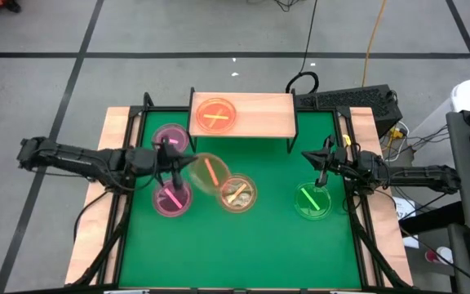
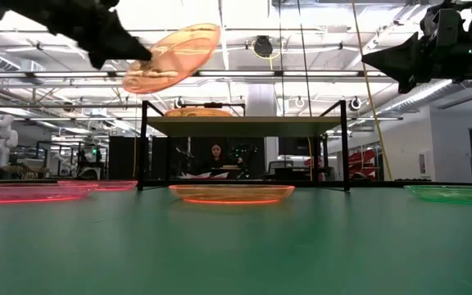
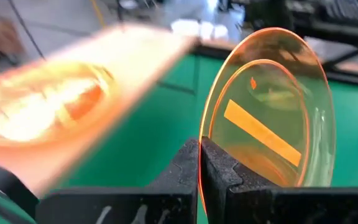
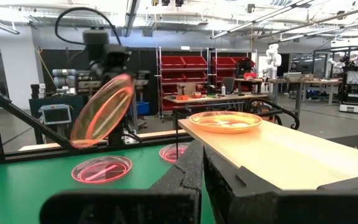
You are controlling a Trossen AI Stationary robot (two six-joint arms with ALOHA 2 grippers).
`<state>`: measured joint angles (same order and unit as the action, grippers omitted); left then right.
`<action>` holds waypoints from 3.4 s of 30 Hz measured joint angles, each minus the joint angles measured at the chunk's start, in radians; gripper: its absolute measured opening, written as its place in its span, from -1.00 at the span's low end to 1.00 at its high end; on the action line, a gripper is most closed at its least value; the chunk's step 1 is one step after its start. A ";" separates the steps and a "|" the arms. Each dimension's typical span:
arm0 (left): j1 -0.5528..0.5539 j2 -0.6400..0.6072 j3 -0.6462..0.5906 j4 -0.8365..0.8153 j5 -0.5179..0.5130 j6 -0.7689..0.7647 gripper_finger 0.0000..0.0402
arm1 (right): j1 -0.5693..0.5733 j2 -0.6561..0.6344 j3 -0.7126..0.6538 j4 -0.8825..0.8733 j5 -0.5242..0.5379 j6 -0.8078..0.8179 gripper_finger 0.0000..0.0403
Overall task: Place and stack plates onto a shelf
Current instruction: Stack the bottom orange plate on the orange plate on the shelf, then put the orange plate on the shelf
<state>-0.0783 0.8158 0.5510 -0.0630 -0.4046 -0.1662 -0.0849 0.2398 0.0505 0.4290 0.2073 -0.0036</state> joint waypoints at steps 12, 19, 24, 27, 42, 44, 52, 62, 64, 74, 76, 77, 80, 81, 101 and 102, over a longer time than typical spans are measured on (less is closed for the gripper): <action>0.364 0.011 0.019 0.193 0.021 0.043 -0.98 | 0.000 0.000 0.000 0.000 0.000 -0.008 -1.00; 0.600 0.143 0.186 0.102 0.114 -0.113 -0.98 | 0.000 0.000 0.000 0.000 0.000 -0.008 -1.00; 0.658 0.287 0.303 0.010 0.237 -0.185 -0.98 | 0.000 0.000 0.000 0.000 0.000 -0.008 -1.00; 0.658 0.357 0.334 -0.028 0.249 -0.186 -0.98 | 0.000 0.000 0.000 0.000 0.000 -0.008 -1.00; 0.662 0.380 0.343 -0.025 0.238 -0.236 -0.91 | 0.000 0.000 0.000 0.000 0.000 -0.008 -1.00; 0.664 0.380 0.343 -0.045 0.214 -0.254 -0.91 | 0.000 0.000 0.000 0.000 0.000 -0.008 -1.00; 0.681 0.380 0.343 -0.100 0.169 -0.333 -0.91 | 0.000 0.000 0.000 0.000 0.000 -0.008 -1.00; 0.684 0.380 0.343 -0.119 0.188 -0.345 -0.89 | 0.000 0.000 0.000 0.000 0.000 -0.008 -1.00; 0.684 0.380 0.343 -0.118 0.191 -0.341 -0.86 | 0.000 0.000 0.000 0.000 0.000 -0.008 -1.00; 0.684 0.380 0.343 -0.112 0.195 -0.288 -0.52 | 0.000 0.000 0.000 0.000 0.000 -0.008 -1.00; 0.684 0.380 0.343 -0.111 0.205 -0.268 -0.46 | 0.000 0.000 0.000 0.000 0.000 -0.008 -1.00; 0.684 0.380 0.343 -0.107 0.220 -0.247 -0.45 | 0.000 0.000 0.000 0.000 0.000 -0.008 -1.00; 0.684 0.367 0.343 -0.100 0.278 -0.159 -0.42 | 0.000 0.000 0.000 0.000 0.000 -0.008 -1.00; 0.683 0.357 0.343 -0.100 0.290 -0.134 -0.42 | 0.000 0.000 0.000 0.000 0.000 -0.008 -1.00; 0.582 -0.227 0.186 -0.176 0.494 0.000 -0.41 | 0.000 0.000 0.000 -0.028 0.000 0.003 -1.00; 0.563 -0.249 0.148 -0.167 0.498 -0.024 -0.41 | 0.000 0.002 0.000 -0.031 0.000 0.014 -1.00</action>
<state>0.4848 0.5669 0.6993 -0.2299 0.0930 -0.1897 -0.0851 0.2415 0.0503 0.3977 0.2076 0.0106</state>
